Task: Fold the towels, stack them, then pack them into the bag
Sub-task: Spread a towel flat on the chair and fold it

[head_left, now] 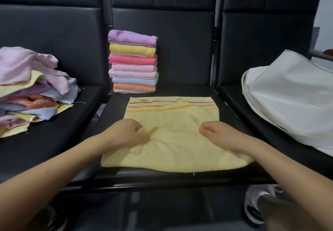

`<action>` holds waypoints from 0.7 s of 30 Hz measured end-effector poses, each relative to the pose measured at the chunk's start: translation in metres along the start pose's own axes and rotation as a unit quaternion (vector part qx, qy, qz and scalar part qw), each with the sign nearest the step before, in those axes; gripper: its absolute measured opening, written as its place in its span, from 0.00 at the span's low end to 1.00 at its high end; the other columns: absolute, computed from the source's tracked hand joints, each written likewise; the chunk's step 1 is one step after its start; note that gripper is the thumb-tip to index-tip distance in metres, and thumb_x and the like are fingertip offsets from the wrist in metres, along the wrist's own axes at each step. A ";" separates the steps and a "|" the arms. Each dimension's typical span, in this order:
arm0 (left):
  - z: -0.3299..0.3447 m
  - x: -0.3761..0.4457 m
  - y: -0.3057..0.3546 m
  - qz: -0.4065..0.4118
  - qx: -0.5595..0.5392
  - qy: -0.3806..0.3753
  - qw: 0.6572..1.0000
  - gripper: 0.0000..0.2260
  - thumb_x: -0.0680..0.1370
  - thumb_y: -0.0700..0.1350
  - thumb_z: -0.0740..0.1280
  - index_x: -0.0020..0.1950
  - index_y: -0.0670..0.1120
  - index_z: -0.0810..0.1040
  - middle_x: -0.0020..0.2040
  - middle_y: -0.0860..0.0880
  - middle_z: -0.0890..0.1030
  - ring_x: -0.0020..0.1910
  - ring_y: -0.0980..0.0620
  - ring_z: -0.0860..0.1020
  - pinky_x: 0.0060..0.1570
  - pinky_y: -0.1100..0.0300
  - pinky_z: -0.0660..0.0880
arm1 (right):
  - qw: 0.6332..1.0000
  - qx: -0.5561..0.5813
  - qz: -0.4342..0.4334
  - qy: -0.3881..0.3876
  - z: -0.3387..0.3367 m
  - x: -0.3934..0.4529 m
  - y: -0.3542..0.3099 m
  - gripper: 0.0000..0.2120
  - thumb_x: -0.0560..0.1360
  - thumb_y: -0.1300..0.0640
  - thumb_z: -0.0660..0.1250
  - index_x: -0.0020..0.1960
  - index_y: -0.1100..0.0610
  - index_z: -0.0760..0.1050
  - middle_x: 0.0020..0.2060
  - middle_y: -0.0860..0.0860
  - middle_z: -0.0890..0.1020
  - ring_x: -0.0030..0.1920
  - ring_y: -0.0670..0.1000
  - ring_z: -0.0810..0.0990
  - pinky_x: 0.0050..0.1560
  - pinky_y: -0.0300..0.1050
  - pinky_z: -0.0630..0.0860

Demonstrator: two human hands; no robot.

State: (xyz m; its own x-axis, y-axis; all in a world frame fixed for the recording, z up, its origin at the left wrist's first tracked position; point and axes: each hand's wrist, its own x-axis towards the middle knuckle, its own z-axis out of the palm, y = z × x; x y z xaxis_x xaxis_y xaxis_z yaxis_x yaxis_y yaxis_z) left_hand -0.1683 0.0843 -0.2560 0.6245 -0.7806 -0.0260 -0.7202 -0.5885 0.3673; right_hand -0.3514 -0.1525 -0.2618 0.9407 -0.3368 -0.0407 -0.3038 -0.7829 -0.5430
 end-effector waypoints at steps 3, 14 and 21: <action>-0.001 -0.008 0.000 0.038 -0.017 0.069 0.997 0.08 0.74 0.53 0.69 0.38 0.56 0.72 0.35 0.57 0.74 0.36 0.58 0.73 0.35 0.64 0.64 | 0.999 0.038 -0.007 -0.003 -0.006 -0.010 -0.005 0.12 0.81 0.53 0.60 0.43 0.55 0.78 0.38 0.42 0.78 0.40 0.41 0.75 0.44 0.37 0.70; -0.014 0.022 0.012 -0.043 -0.120 0.037 0.991 0.10 0.83 0.45 0.54 0.49 0.45 0.73 0.51 0.48 0.76 0.50 0.52 0.72 0.49 0.58 0.67 | 0.950 0.211 0.006 0.228 -0.030 0.031 -0.001 0.08 0.78 0.55 0.64 0.51 0.54 0.81 0.47 0.45 0.82 0.50 0.43 0.78 0.46 0.37 0.70; -0.016 0.051 -0.010 0.017 0.024 0.064 0.997 0.09 0.81 0.45 0.60 0.43 0.48 0.76 0.38 0.56 0.74 0.42 0.53 0.73 0.42 0.60 0.65 | 0.995 0.060 0.028 0.069 -0.026 0.043 0.028 0.08 0.79 0.56 0.65 0.55 0.52 0.81 0.51 0.41 0.79 0.54 0.42 0.75 0.47 0.30 0.67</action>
State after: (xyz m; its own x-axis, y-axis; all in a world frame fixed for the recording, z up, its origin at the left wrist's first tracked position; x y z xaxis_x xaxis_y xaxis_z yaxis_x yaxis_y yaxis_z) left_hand -0.1241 0.0538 -0.2457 0.6304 -0.7689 0.1067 -0.7537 -0.5733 0.3214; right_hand -0.3231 -0.2020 -0.2570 0.8904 -0.4537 0.0373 -0.3276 -0.6954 -0.6396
